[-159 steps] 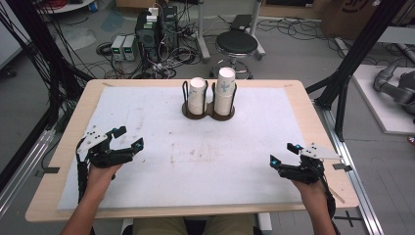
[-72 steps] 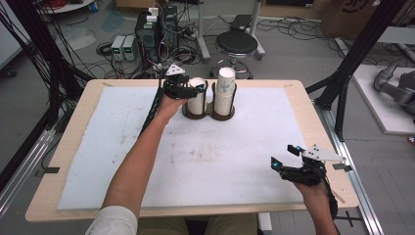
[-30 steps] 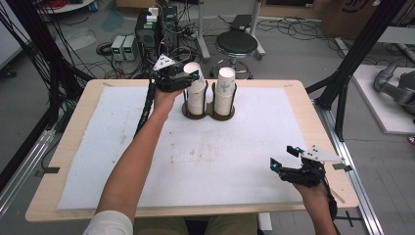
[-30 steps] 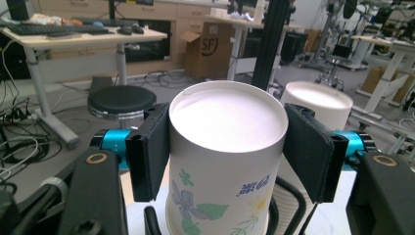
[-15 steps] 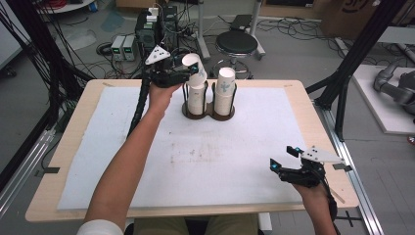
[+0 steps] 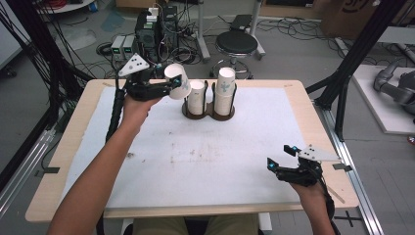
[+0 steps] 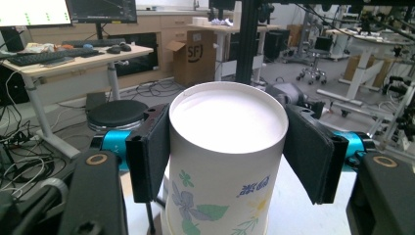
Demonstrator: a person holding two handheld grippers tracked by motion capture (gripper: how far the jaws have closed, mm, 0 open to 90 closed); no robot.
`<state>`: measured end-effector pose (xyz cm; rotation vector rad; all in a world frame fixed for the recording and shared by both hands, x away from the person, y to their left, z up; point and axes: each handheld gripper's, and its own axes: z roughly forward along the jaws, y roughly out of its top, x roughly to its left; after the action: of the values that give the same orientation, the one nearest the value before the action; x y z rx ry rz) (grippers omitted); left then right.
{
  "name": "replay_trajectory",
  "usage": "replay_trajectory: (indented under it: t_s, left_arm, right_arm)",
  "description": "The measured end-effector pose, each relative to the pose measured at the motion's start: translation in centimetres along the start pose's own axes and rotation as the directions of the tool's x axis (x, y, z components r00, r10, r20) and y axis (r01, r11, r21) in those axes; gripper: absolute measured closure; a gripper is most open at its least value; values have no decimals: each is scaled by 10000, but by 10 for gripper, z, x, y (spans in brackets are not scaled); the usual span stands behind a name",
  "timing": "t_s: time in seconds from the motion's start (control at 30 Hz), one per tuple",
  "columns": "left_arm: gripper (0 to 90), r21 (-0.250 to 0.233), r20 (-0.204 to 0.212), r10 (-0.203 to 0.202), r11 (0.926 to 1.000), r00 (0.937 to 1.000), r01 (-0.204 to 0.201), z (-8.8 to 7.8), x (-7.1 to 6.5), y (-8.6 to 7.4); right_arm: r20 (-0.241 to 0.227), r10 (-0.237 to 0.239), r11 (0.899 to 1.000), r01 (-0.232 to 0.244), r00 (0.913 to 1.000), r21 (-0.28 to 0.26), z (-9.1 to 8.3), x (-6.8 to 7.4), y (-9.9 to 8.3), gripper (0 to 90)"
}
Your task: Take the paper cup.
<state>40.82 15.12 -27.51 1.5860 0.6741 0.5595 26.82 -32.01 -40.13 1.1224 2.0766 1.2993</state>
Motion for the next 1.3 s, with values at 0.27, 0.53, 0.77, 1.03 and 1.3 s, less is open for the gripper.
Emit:
replay_trajectory:
  t_s: [0.27,0.53,0.77,1.03,1.3]
  left_arm:
    - [367,137,238,153,9998,9996,-156,-36,-16,-24]
    - [366,275,548,30,9996,9985,-45,-59,-25,-53]
    - [366,312,545,-221,9993,9983,204,-73,-30,-74]
    - [366,442,640,-77,9990,9979,49,-81,-38,-84]
    - [366,358,770,-195,9992,9968,168,-84,-39,-87]
  right_arm:
    - [-173,-124,9999,124,9998,14,7,3,4,183]
    - [-483,-257,9996,261,9985,91,18,8,11,183]
    - [-965,-506,9987,505,9941,-31,25,14,20,182]
    - [-1564,-842,9962,864,9841,72,43,26,33,182]
    - [-1789,-1000,9948,1014,9788,-12,51,33,41,182]
